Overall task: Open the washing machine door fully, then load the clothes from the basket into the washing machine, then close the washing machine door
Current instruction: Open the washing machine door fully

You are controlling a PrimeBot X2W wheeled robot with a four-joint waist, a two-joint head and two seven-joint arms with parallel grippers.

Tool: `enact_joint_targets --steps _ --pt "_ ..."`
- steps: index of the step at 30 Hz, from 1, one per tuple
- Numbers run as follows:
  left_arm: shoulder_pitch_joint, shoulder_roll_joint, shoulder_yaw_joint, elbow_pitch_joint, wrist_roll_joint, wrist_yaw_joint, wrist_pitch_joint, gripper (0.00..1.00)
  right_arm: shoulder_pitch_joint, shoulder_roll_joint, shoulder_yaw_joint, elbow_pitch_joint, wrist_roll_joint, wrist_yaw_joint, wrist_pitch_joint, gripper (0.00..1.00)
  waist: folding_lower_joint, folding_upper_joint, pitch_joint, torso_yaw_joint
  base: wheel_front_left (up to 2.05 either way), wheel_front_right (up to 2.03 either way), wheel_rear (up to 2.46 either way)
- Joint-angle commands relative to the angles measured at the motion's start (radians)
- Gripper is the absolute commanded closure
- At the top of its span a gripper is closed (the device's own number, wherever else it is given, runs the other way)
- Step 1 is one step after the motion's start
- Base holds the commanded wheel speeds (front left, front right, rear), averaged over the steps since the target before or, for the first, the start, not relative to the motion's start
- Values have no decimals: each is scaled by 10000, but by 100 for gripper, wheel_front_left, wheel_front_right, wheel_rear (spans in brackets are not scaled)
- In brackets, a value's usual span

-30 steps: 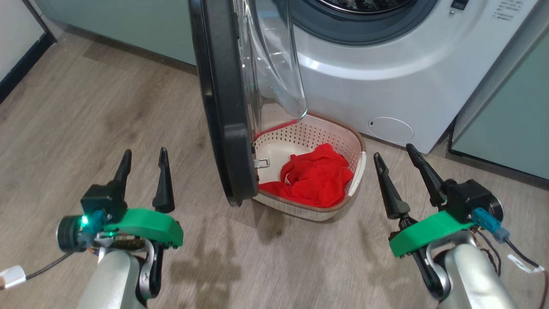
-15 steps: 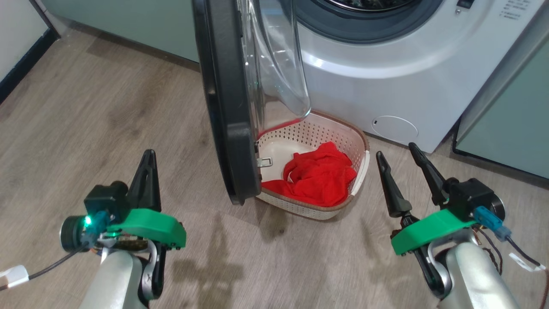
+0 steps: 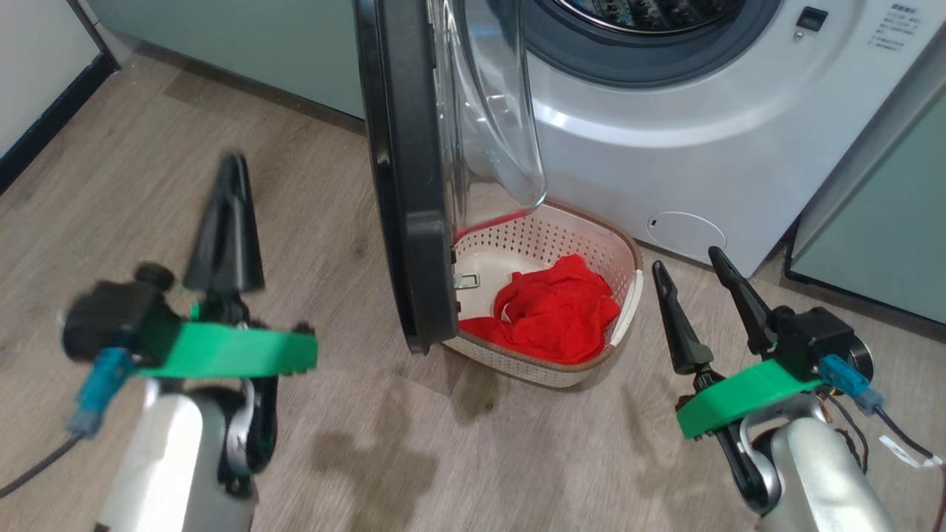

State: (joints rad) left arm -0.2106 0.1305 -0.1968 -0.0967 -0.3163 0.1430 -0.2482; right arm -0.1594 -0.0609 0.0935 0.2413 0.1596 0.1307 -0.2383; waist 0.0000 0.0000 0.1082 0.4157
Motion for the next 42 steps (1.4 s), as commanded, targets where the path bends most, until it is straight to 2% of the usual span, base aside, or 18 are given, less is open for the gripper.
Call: enact_joint_targets --steps 1,6,11,19,25,32,42 --pt "-685 210 351 -971 187 -51 -102 100 -328 106 212 -271 106 0 -25 0 0 0 -34 1 0 0 0" --pt "-1039 138 -65 -2174 583 -211 -118 100 -330 106 234 -205 172 0 -28 0 0 0 -85 -20 0 0 0" --pt "-1314 -169 -1261 -2817 811 -605 -54 100 -311 106 290 -135 244 0 -39 0 0 0 -146 -85 0 0 0" --pt "-1146 -547 -3352 -2425 637 -1086 673 100 -312 106 300 -111 239 0 -23 0 0 0 -98 -175 0 0 0" --pt "-794 -666 -4424 -1550 252 -1243 1207 100 -361 106 275 -95 238 0 11 0 0 0 -10 -188 0 0 0" --pt "-397 -670 -4697 -343 -132 -1142 1596 100 -391 106 304 -35 274 0 10 0 0 0 47 -243 0 0 0" --pt "-364 -385 -3804 872 -282 -575 1104 100 -468 106 237 92 289 0 4 0 0 0 94 -266 0 0 0"
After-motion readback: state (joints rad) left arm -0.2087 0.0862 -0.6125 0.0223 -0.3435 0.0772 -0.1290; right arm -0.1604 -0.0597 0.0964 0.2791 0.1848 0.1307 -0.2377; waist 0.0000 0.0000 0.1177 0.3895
